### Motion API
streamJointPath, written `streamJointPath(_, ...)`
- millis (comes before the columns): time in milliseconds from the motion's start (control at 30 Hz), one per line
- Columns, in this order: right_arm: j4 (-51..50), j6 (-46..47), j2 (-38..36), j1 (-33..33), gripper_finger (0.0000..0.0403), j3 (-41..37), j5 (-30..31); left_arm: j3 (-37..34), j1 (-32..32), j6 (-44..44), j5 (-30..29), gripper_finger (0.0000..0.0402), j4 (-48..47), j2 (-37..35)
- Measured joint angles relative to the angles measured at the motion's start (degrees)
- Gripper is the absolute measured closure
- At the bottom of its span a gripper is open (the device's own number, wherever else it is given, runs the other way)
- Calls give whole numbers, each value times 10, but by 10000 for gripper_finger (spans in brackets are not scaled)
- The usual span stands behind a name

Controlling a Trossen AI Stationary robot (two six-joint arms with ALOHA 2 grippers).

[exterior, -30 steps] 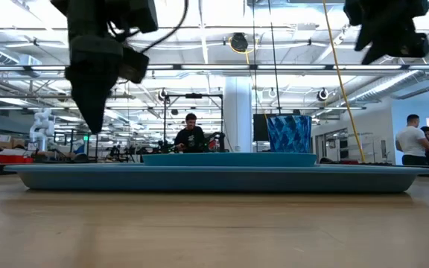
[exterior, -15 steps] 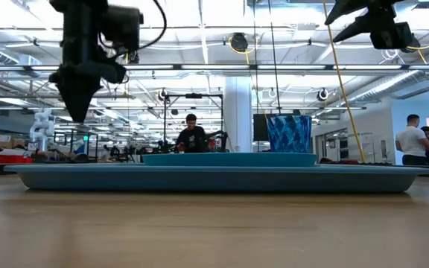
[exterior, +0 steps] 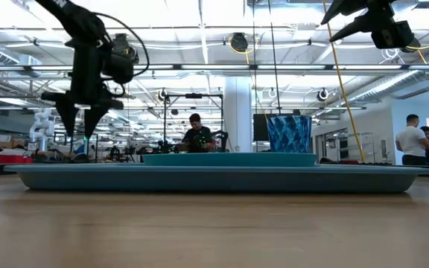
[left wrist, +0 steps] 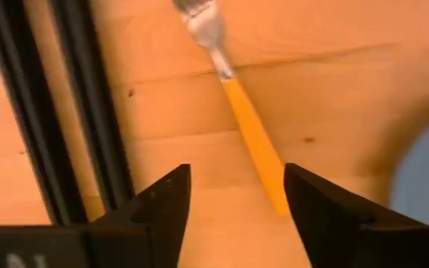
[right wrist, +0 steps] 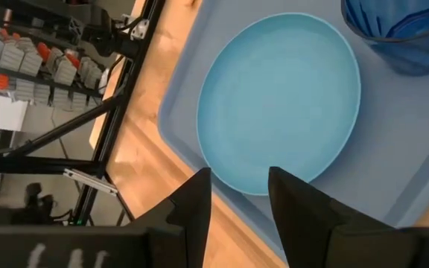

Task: Pick and place plate/cup/fork/spoon on tray
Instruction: Put the brown fork on the blue tray to the left of the blue plate

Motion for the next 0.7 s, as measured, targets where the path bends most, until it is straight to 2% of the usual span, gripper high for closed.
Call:
streamJointPath(133,0,0,0,7,275,0,0,0,30,0,30,152,24,36)
streamJointPath(267,0,0,0,9,275,0,0,1,31,-8,46,139,60,69)
streamJointPath(400,0,0,0,9,275,0,0,1,25,-19,46,140,89,97)
streamJointPath(700,-4,0,0,9,275,0,-2,0,31,-72,42,160,89,153)
